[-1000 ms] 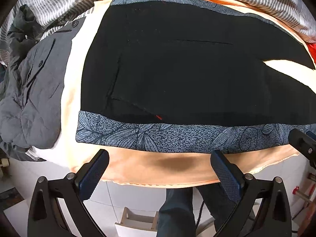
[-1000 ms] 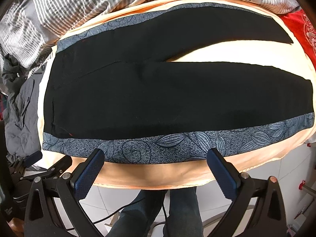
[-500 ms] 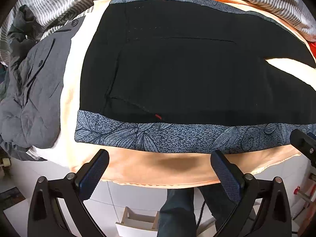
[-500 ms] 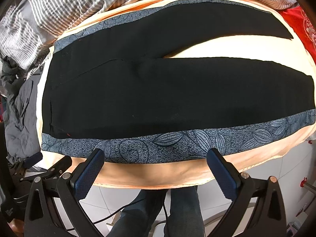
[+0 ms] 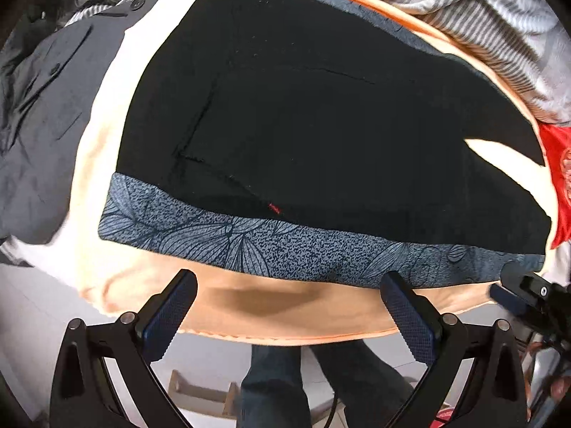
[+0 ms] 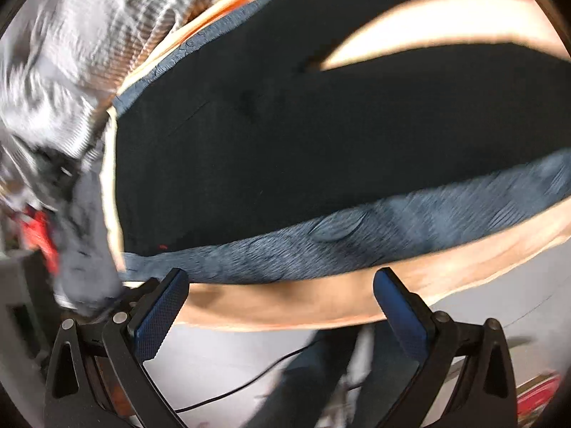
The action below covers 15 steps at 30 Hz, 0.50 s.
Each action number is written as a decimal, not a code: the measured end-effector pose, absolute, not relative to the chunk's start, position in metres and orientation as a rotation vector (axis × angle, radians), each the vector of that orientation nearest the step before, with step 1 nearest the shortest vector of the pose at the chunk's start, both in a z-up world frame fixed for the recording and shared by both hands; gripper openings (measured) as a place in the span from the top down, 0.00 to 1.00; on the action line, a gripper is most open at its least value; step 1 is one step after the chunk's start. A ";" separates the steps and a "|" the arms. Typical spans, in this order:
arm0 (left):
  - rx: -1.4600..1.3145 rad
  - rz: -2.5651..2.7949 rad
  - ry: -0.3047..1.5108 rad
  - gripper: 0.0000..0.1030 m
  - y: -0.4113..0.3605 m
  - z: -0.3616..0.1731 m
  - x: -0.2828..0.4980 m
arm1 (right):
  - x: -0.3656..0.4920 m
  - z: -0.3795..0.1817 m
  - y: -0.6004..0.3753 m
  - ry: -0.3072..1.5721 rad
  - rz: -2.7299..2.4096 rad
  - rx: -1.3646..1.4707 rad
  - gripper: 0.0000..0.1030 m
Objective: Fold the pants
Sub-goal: 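Grasp the grey waistband with the left gripper while the right gripper grasps the waistband too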
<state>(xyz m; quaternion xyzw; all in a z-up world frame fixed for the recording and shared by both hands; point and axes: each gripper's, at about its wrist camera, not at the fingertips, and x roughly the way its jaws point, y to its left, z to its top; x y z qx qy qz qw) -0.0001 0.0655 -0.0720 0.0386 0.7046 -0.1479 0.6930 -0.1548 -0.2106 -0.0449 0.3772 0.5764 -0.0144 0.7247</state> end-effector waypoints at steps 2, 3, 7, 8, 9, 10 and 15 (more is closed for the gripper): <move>0.089 -0.349 1.557 0.00 0.067 -0.074 -0.001 | -0.161 -0.057 -0.216 1.256 0.002 0.928 0.00; 0.078 -0.361 1.557 0.00 0.067 -0.076 -0.001 | -0.163 -0.062 -0.217 1.247 0.013 0.960 0.01; 0.019 -0.370 1.574 0.00 0.071 -0.085 -0.002 | -0.173 -0.096 -0.223 1.186 0.100 1.179 0.18; 0.011 -0.373 1.574 0.00 0.071 -0.087 -0.002 | -0.175 -0.105 -0.224 1.171 0.122 1.238 0.27; 0.002 -0.378 1.573 0.00 0.071 -0.089 -0.003 | -0.176 -0.116 -0.223 1.161 0.146 1.287 0.32; -0.003 -0.382 1.572 0.00 0.072 -0.091 -0.004 | -0.177 -0.122 -0.222 1.156 0.165 1.312 0.34; -0.054 -0.418 1.588 0.00 0.075 -0.100 -0.010 | -0.176 -0.155 -0.206 1.119 0.307 1.410 0.39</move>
